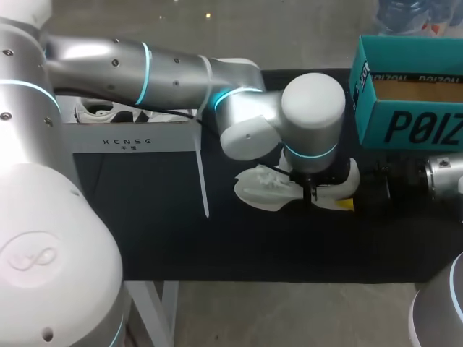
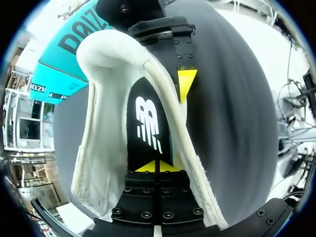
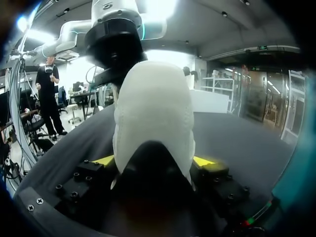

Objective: Take the shoe out of the shoebox, open the shoe tongue, remove and reinsert the insole, then place the shoe into the shoebox

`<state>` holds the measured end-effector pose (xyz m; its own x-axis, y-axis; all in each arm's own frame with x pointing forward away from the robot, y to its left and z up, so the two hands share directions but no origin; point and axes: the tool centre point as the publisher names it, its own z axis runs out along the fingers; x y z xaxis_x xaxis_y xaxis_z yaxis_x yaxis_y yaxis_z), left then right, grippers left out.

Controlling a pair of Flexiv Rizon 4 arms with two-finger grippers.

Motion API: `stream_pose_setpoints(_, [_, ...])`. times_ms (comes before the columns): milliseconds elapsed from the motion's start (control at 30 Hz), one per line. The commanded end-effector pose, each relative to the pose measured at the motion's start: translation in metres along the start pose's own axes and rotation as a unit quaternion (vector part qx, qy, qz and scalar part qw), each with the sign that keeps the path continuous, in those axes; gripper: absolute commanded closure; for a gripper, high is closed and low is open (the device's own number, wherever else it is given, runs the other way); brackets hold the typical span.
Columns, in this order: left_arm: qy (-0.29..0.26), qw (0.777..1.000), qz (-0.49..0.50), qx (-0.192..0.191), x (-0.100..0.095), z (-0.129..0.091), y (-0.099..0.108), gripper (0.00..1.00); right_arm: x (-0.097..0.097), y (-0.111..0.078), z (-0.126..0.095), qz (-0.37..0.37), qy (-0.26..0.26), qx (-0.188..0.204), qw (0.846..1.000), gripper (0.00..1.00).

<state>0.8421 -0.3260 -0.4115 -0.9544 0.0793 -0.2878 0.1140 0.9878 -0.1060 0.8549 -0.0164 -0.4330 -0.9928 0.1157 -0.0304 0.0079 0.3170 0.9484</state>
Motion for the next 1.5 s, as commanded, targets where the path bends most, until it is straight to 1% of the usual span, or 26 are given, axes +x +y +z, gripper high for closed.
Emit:
stream_pose_setpoints(33, [-0.004,1.000,0.001,0.008,0.004,-0.011,0.002,1.00,-0.003,-0.004,0.002,0.000,-0.001,0.001,1.000,1.00])
stream_pose_setpoints(267, [-0.010,1.000,0.003,0.016,0.001,-0.022,-0.004,1.00,-0.003,-0.004,0.002,0.000,-0.001,0.001,1.000,1.00])
stream_pose_setpoints(567, [-0.027,0.999,-0.003,0.026,-0.009,-0.038,-0.006,1.00,-0.003,-0.004,0.002,0.000,-0.001,0.001,1.000,1.00])
stream_pose_setpoints(767, [-0.037,0.998,-0.011,0.040,-0.017,-0.052,-0.007,1.00,-0.003,-0.004,0.002,0.000,-0.001,0.001,1.000,1.00])
stream_pose_setpoints(1000, [-0.046,0.997,-0.016,0.057,-0.022,-0.072,-0.010,1.00,-0.003,-0.004,0.002,0.000,-0.001,0.001,1.000,1.00])
stream_pose_setpoints(1167, [-0.050,0.997,-0.017,0.064,-0.025,-0.081,-0.012,1.00,-0.003,-0.004,0.002,0.000,-0.001,0.001,1.000,1.00])
stream_pose_setpoints(1300, [-0.045,0.997,-0.017,0.065,-0.025,-0.082,-0.013,1.00,-0.003,-0.004,0.002,0.000,-0.001,0.001,1.000,1.00])
stream_pose_setpoints(1500, [-0.013,0.998,-0.012,0.061,-0.020,-0.069,-0.016,1.00,-0.003,-0.004,0.002,0.000,-0.001,0.001,1.000,1.00])
